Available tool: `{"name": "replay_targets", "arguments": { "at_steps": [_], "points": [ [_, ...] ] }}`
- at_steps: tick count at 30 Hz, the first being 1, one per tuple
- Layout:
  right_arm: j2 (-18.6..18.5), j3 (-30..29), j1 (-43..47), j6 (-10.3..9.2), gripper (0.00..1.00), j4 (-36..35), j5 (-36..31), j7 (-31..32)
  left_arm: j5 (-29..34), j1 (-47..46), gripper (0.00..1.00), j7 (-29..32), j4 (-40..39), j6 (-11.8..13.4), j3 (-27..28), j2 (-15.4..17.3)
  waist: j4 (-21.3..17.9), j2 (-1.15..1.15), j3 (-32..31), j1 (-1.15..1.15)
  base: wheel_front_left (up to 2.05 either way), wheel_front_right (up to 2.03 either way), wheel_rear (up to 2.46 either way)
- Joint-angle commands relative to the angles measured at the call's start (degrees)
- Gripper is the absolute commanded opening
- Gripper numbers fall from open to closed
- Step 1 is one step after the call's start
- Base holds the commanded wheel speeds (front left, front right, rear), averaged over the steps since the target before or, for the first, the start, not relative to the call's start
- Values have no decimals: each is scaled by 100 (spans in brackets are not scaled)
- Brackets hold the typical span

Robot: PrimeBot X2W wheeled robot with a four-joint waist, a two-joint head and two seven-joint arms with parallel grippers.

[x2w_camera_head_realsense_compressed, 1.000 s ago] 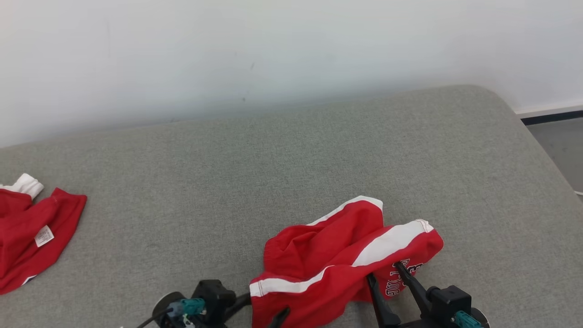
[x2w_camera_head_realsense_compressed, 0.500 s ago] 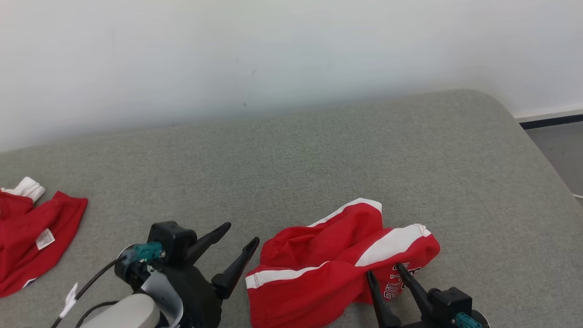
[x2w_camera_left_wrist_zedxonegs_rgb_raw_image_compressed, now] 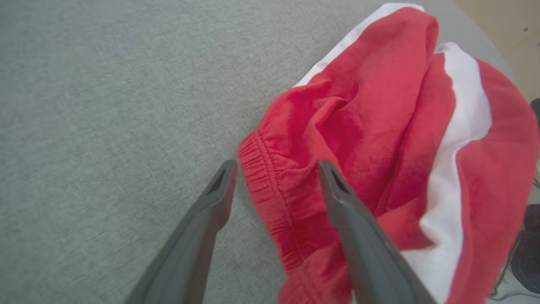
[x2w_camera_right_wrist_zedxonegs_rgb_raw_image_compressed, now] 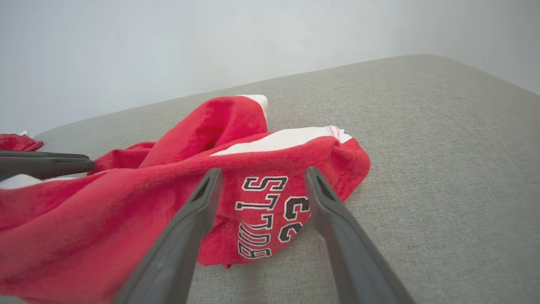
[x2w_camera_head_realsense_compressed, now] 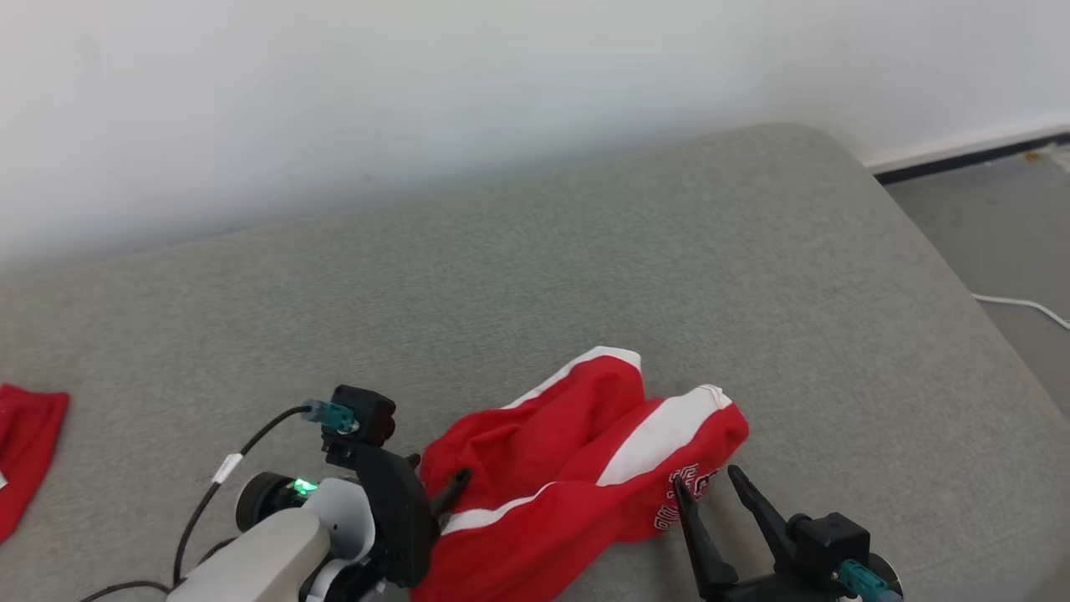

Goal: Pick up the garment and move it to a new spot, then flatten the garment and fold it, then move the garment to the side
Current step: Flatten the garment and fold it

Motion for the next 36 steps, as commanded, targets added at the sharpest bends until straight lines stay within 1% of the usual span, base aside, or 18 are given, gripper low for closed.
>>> {"name": "replay_targets", "arguments": {
  "at_steps": [1,3,7,8,9,10,12,17,19,23,27,34,35,36],
  "points": [
    [-5,-25,-57,-15,100,-13,1,-5,-82,-103,100,70,96,31,-4,-18,-222,0,181,0,0,0,0],
    [-5,-45,-61,-15,100,-12,6,-9,-125,-100,100,127,156,35,-5,-53,-249,0,205,0,0,0,0],
    [-5,-36,-62,-15,100,-26,24,-29,-193,-95,100,450,414,187,-31,-113,-350,0,261,0,0,0,0],
    [-5,-35,-67,-15,100,-29,31,-33,-195,-113,44,440,473,241,-19,-128,-367,0,271,0,0,0,0],
    [-6,-39,-72,-14,100,-30,38,-36,-188,-121,11,459,517,271,-27,-143,-379,0,278,0,0,0,0],
    [-5,-37,-76,-15,100,-30,45,-39,-157,-124,0,450,563,308,-42,-144,-389,0,285,0,0,0,0],
    [-4,-40,-90,-15,100,-27,50,-45,-61,-178,0,225,630,411,16,-141,-400,0,301,0,0,0,0],
    [-5,-76,-99,-15,100,-42,26,-53,276,-476,0,-722,718,688,245,-137,-379,0,339,0,0,0,0],
    [-4,-67,-97,-14,100,-47,11,-51,401,-626,0,-1067,755,755,321,-105,-370,0,343,0,0,0,0],
    [-5,-10,-120,-15,100,-36,-20,-56,712,-1091,0,-1746,871,757,461,-41,-384,0,344,0,0,0,0],
    [-5,78,-148,-15,100,-27,-33,-58,784,-1362,0,-2023,1105,815,584,41,-470,0,339,0,0,0,0],
    [-5,132,-155,-15,100,-29,-105,-23,728,-1586,0,-2067,1696,934,749,192,-632,0,402,0,0,0,0],
    [-4,126,-147,-15,100,-35,-107,-25,690,-1571,41,-2039,1776,898,757,176,-635,0,414,0,0,0,0],
    [-4,112,-135,-15,100,-42,-120,-18,676,-1564,100,-2080,1833,885,782,165,-632,0,422,0,0,0,0]
  ]
}}
